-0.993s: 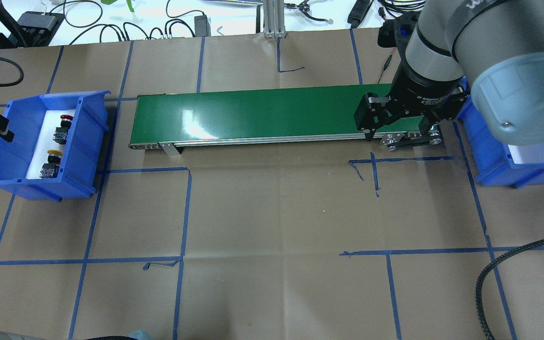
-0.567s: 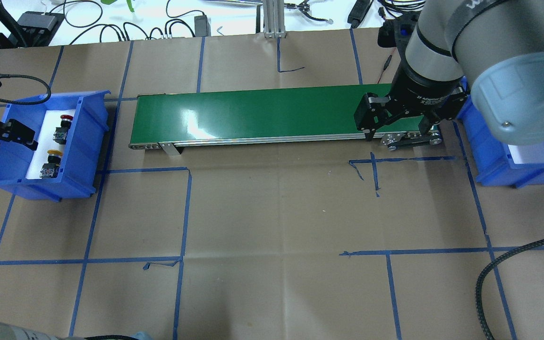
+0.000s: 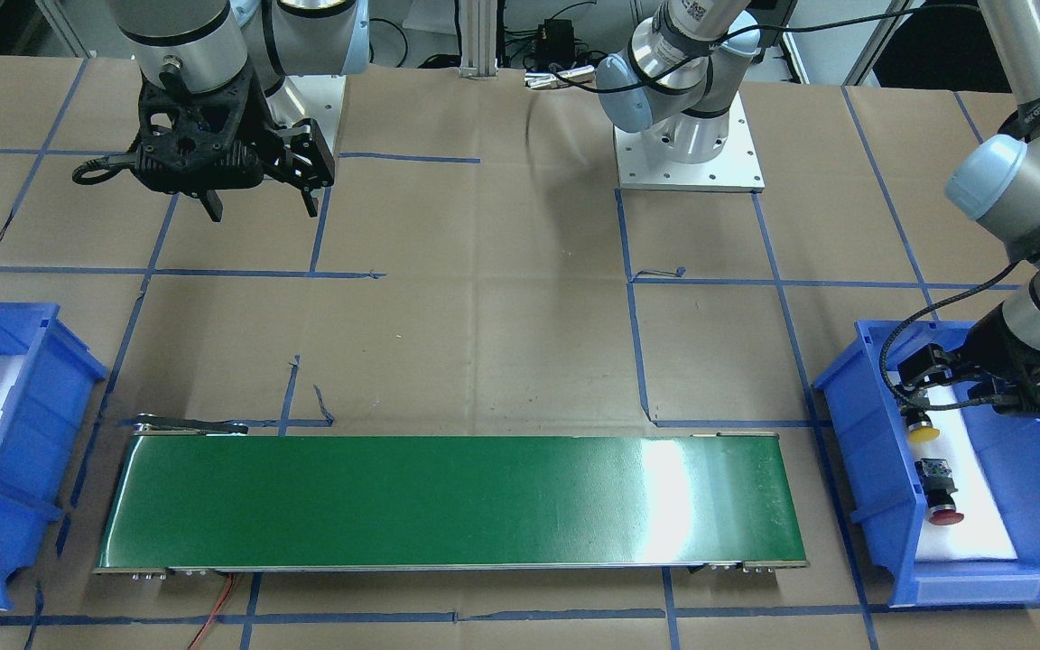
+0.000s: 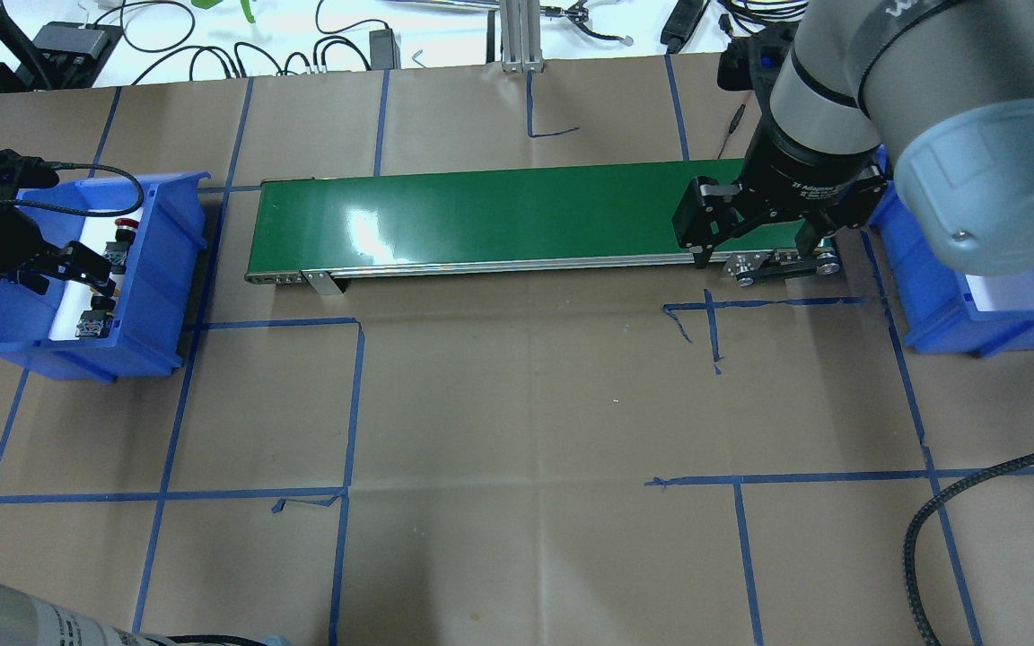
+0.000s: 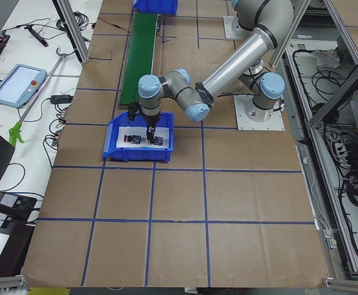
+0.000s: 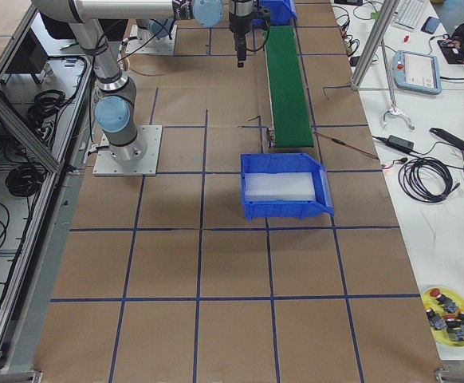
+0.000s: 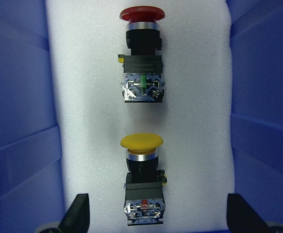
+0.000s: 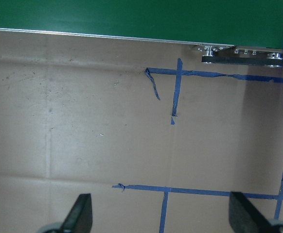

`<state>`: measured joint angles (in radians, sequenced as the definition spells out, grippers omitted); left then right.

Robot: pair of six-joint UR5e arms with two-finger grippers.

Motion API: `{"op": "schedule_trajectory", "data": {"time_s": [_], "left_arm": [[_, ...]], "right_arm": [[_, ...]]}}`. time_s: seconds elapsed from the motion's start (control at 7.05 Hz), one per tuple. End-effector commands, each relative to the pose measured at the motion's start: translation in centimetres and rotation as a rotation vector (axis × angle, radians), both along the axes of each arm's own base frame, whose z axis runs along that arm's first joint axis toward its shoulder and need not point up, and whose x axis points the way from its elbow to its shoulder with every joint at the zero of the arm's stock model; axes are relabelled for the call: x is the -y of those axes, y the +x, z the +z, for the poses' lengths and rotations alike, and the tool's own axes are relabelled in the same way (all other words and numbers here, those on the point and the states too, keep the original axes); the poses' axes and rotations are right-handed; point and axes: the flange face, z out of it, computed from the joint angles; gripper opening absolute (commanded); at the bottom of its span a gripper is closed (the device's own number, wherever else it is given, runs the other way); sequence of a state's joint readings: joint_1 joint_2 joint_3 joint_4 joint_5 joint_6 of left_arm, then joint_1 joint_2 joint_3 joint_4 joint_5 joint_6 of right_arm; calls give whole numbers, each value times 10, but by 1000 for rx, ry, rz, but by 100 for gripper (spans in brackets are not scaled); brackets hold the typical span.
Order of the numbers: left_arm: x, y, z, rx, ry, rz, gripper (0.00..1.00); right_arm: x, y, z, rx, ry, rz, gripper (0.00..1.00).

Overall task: Transport two buttons from left to right
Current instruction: 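Close the left gripper on the yellow-capped button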

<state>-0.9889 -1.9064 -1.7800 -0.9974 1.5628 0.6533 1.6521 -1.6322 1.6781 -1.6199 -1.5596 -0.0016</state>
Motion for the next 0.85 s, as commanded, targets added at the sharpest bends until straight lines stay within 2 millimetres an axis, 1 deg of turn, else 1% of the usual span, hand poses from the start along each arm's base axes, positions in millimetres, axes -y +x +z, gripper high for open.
{"op": "schedule_trajectory", "data": {"time_s": [0.0,0.14,0.28,0.57,0.71], "left_arm": [[2,5,-10,10,2,1,99],[3,7,-10,18,-9,4,99],[4,8,-15,13,-5,4,99],[6,10,-33,-3,19,9,99],[3,8,-43,-13,35,9,99]], "right_arm": [[0,0,0,1,0,0,100],[0,0,0,1,0,0,100],[0,0,0,0,0,0,100],[0,0,0,1,0,0,100],[0,0,0,1,0,0,100]]}}
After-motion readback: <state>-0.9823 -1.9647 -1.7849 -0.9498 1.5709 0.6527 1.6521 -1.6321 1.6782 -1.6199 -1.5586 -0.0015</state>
